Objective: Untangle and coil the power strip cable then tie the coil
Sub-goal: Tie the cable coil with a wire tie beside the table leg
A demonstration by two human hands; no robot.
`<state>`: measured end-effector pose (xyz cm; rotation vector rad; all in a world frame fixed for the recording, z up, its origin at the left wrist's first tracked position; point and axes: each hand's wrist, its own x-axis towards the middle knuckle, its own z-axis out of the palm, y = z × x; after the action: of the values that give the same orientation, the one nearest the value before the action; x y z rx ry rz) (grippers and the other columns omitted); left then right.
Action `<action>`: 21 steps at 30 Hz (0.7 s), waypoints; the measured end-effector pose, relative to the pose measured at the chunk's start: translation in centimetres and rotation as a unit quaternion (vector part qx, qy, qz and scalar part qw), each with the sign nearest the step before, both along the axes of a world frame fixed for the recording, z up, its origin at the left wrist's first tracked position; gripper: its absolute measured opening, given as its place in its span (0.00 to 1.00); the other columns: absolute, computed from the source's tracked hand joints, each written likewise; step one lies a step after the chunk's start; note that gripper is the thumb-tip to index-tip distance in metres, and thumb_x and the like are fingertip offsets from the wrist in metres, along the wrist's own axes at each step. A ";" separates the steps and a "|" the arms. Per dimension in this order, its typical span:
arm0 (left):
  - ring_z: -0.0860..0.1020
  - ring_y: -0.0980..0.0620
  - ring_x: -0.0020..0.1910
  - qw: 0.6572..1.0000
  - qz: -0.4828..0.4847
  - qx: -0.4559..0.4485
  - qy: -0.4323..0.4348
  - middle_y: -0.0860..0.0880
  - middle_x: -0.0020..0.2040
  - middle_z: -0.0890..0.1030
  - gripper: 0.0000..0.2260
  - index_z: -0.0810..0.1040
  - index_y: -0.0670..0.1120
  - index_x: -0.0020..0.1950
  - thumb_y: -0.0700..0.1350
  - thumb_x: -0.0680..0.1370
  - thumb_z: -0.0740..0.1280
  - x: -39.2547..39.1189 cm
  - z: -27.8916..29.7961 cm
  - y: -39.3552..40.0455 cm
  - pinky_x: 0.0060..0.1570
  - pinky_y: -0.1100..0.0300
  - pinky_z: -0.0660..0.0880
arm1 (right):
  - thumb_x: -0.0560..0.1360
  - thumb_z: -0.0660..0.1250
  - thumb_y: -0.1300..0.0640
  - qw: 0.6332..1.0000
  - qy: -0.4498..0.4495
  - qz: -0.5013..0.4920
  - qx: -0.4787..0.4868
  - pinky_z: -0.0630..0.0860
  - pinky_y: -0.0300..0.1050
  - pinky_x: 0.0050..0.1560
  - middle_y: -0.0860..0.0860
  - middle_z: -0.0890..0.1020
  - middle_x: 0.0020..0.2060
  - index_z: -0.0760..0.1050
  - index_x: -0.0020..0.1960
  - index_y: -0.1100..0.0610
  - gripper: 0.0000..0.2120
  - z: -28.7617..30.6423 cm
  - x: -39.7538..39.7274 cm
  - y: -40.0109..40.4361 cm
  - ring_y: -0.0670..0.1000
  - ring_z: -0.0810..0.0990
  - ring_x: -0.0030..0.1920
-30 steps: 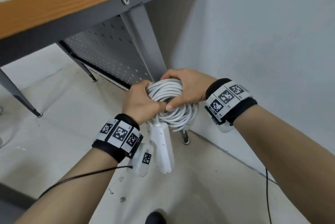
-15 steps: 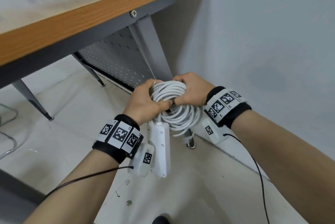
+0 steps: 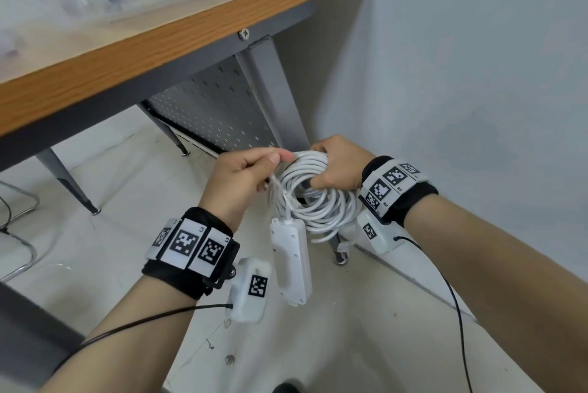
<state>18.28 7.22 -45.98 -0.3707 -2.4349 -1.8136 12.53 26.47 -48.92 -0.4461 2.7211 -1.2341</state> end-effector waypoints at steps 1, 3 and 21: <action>0.70 0.57 0.31 0.999 -0.017 0.033 -0.021 0.51 0.32 0.77 0.09 0.85 0.43 0.49 0.37 0.80 0.64 0.0 0.0 0.1 0.34 0.67 0.69 | 0.64 0.76 0.57 1.000 -0.001 -0.001 0.001 0.81 0.46 0.41 0.50 0.84 0.36 0.79 0.42 0.53 0.09 0.0 -0.1 0.1 0.52 0.84 0.38; 0.71 0.54 0.31 0.997 -0.025 0.067 -0.033 0.46 0.34 0.79 0.08 0.85 0.43 0.47 0.36 0.78 0.66 -0.2 -0.1 0.1 0.31 0.64 0.70 | 0.64 0.78 0.55 1.000 -0.006 0.000 0.001 0.80 0.45 0.43 0.51 0.84 0.37 0.78 0.42 0.52 0.11 -0.1 -0.2 0.3 0.52 0.83 0.39; 0.80 0.54 0.32 0.997 -0.015 -0.081 -0.013 0.44 0.34 0.83 0.08 0.82 0.43 0.42 0.31 0.76 0.69 0.3 -1.2 -0.1 0.34 0.61 0.79 | 0.64 0.77 0.60 0.999 -0.034 -0.023 -0.013 0.74 0.36 0.30 0.47 0.82 0.31 0.77 0.41 0.54 0.10 0.1 0.0 1.1 0.43 0.80 0.27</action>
<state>18.55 7.11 -47.17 -0.4009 -2.6164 -1.6458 12.58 27.60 -48.84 -0.3410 2.6752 -1.2733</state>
